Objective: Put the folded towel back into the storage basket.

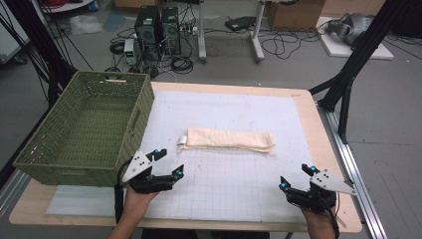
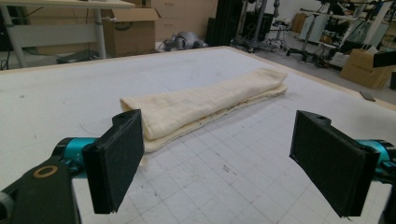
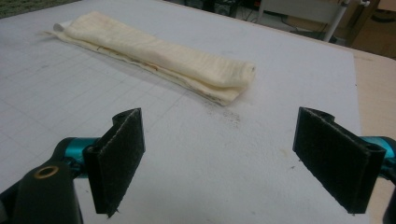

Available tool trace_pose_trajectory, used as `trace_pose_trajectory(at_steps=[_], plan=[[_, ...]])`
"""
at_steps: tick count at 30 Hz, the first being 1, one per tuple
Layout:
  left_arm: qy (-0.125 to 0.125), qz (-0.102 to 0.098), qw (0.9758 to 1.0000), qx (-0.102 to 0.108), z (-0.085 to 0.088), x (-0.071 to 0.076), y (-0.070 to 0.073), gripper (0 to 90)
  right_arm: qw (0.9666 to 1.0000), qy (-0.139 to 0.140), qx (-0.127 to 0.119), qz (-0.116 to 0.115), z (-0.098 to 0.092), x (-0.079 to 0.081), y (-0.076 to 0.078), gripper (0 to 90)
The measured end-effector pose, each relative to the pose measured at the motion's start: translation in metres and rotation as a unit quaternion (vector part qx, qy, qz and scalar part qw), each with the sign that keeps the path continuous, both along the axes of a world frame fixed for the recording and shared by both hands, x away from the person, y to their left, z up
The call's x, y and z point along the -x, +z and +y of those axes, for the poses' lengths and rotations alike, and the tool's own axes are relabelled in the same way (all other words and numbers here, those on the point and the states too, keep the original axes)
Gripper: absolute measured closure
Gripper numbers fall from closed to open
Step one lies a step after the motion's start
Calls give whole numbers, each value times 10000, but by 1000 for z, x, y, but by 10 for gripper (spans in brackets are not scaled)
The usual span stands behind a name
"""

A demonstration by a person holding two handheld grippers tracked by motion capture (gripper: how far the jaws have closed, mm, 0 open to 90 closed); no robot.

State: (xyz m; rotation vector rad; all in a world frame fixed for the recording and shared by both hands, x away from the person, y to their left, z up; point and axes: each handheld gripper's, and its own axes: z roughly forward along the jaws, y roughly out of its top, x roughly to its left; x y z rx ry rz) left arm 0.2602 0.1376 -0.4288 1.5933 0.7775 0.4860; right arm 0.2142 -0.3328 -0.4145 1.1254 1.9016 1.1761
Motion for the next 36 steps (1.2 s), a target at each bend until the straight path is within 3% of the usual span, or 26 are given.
trace_pose_trajectory(at_steps=[12, 17, 25, 36], plan=[[28, 99, 9999, 1, -1, -3, -2, 179, 10000, 12, -19, 71, -3, 1, -2, 152], [73, 180, 9998, -11, -2, -4, -2, 176, 9998, -11, -169, 108, -5, 2, 0, 152], [94, 201, 9997, -40, -1, 0, 2, 172, 9999, 33, -121, 115, -1, 2, 2, 152], [-95, 208, 9997, 37, -5, 0, 8, 172, 9998, 46, -105, 151, -3, -2, -1, 152]])
